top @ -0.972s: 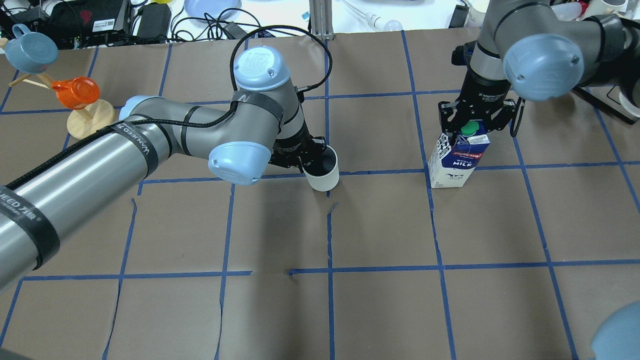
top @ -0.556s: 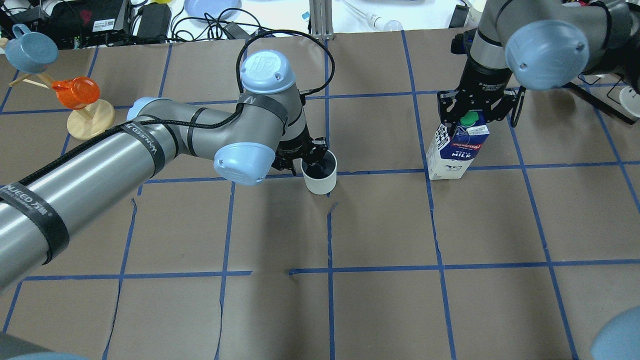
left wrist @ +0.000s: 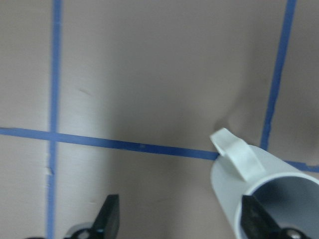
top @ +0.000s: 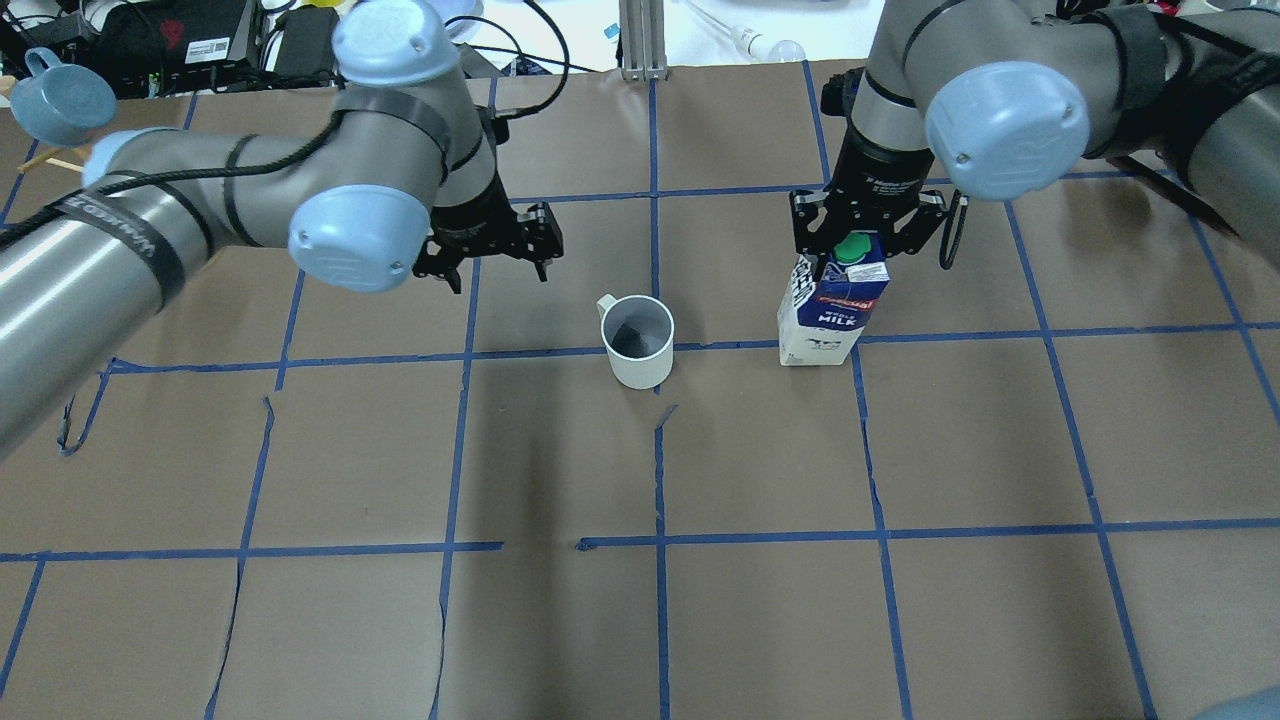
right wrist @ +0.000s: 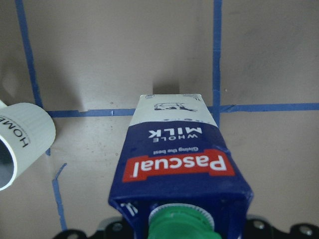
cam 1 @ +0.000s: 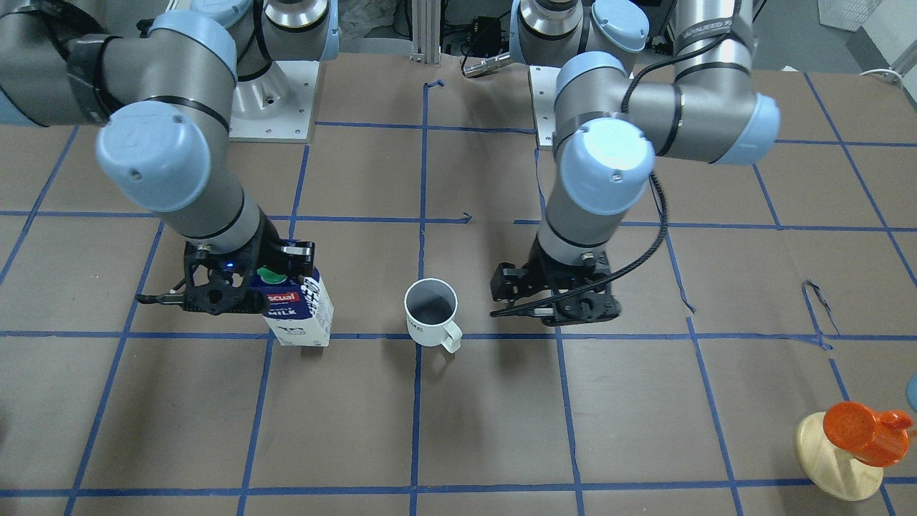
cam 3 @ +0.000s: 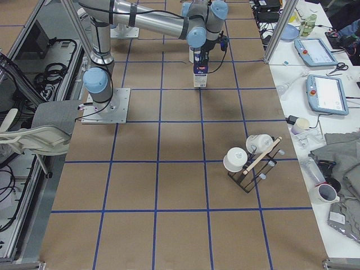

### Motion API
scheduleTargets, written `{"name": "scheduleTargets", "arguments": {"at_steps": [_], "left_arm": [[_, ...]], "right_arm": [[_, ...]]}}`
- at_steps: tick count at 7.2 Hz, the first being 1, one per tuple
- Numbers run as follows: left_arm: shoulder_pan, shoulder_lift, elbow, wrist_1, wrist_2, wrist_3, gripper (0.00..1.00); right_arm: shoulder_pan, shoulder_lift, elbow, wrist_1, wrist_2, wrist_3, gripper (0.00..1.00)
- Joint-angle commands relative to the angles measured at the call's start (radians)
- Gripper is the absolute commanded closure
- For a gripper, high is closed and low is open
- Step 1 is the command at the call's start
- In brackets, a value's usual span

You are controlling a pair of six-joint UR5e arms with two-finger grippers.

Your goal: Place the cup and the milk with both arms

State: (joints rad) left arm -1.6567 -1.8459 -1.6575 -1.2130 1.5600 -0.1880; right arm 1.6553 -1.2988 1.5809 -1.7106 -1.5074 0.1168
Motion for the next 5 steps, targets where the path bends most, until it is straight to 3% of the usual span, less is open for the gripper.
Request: {"name": "scheduleTargets", "arguments": {"at_steps": [1, 3, 5], "left_arm": [[0.124, 0.092, 0.004, -0.053, 0.005, 0.134, 0.0], [0.146, 0.163, 0.022, -0.06, 0.002, 0.202, 0.0], [0.146, 0.22, 0.073, -0.149, -0.06, 0.202, 0.0]], "right_arm": [[0.09, 0.013, -0.001, -0.017, 0.003, 0.148, 0.42], [0.138, 0.048, -0.002, -0.082, 0.003, 0.225, 0.42], [0.153, 0.064, -0.025, -0.089, 0.021, 0.259, 0.41]]}}
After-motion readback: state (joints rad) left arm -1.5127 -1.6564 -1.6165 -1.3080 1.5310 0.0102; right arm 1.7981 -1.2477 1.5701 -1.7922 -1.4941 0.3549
